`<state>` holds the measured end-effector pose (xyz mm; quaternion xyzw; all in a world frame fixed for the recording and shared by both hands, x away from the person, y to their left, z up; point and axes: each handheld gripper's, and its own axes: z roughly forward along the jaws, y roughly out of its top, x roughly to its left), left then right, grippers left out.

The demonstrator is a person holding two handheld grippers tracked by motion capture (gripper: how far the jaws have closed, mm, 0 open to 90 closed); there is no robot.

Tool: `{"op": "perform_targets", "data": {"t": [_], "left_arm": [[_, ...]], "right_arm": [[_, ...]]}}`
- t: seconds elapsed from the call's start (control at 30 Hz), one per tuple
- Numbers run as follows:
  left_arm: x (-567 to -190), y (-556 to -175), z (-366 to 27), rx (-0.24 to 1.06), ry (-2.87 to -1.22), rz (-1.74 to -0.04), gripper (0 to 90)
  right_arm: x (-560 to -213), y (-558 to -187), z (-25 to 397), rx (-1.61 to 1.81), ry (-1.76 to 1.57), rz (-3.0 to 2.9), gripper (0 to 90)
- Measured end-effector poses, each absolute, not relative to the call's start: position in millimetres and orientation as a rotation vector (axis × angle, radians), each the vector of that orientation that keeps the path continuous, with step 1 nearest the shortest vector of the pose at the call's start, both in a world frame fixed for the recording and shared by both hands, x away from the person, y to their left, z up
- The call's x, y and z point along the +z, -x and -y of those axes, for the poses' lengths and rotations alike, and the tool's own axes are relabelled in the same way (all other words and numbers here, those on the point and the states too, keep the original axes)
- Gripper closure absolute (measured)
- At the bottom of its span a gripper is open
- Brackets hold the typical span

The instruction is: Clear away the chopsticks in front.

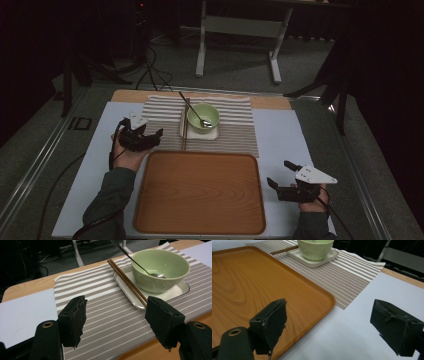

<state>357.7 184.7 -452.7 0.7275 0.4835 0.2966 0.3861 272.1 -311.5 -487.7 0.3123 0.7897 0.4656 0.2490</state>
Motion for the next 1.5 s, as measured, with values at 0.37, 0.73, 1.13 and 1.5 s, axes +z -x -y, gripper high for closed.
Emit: {"op": "perform_targets", "data": {"t": [0.37, 0.73, 1.13, 1.5], "left_arm": [[-451.8, -376.9, -176.6, 0.773, -1.855, -1.254, 36.5], [-455.5, -394.4, -168.6, 0.720, -1.831, -1.280, 38.9], [-459.2, -410.6, -157.1, 0.697, -1.837, -1.300, 42.6], [-471.2, -421.9, -144.5, 0.665, -1.873, -1.307, 47.1]], "right_arm": [[-487.8, -272.4, 310.1, 1.274, -0.845, -2.148, 13.2], [-488.0, -272.7, 309.6, 1.273, -0.842, -2.148, 13.2], [-488.2, -273.2, 309.6, 1.275, -0.838, -2.147, 13.3], [-488.5, -273.2, 309.1, 1.278, -0.836, -2.148, 13.2]]}}
